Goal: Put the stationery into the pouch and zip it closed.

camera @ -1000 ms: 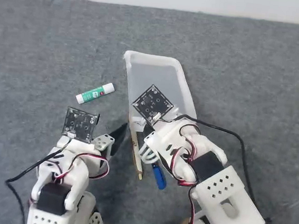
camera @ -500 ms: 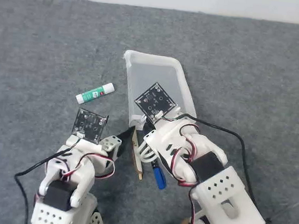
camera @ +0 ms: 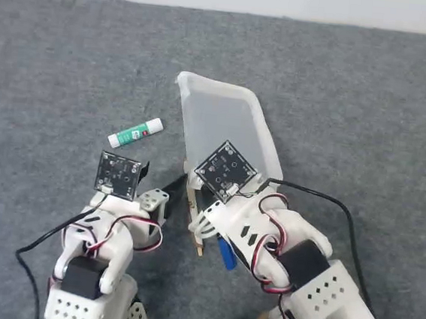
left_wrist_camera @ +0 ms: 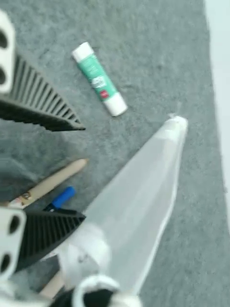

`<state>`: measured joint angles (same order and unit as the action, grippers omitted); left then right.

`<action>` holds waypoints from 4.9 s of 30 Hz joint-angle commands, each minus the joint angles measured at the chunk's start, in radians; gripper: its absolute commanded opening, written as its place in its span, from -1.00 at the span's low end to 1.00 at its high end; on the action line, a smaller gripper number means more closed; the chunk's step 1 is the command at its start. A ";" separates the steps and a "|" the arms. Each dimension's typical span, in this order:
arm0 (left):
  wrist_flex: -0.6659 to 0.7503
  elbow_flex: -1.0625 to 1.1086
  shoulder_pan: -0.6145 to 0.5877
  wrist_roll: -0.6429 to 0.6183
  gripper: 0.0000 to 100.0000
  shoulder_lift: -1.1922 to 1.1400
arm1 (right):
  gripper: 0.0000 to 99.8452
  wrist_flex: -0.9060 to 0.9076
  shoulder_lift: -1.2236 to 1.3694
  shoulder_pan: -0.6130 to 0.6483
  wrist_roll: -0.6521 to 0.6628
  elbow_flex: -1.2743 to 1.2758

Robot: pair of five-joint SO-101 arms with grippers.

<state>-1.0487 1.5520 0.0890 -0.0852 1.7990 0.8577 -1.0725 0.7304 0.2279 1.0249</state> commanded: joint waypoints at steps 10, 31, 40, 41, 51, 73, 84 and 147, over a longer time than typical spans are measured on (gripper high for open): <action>-0.115 -0.137 0.100 -0.017 -0.50 0.018 | -0.99 -0.001 -0.021 0.007 -0.011 -0.017; -0.012 -0.101 0.097 -0.081 -0.50 0.018 | -0.99 -0.094 -0.030 0.008 -0.006 0.063; -0.028 -0.084 0.107 -0.069 -0.50 0.017 | -0.99 -0.096 -0.030 0.007 -0.008 0.064; -0.040 -0.085 0.120 -0.052 -0.50 0.017 | -0.99 -0.096 -0.031 0.005 -0.008 0.064; -0.044 -0.058 0.103 -0.015 -0.50 0.017 | -0.99 -0.091 -0.064 0.005 -0.008 0.068; 0.011 -0.044 0.101 -0.025 -0.79 0.017 | -0.99 0.016 -0.202 0.010 -0.002 0.112; 0.017 -0.073 0.032 0.058 -0.98 0.017 | -0.99 0.019 -0.202 -0.113 0.002 0.112; 0.037 -0.062 -0.121 0.026 -0.98 0.012 | -0.80 0.303 -0.444 -0.033 0.034 -0.072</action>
<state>-1.0273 1.5321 -0.0322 -0.0867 1.8006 1.1492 -1.4975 0.6935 0.2509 1.0219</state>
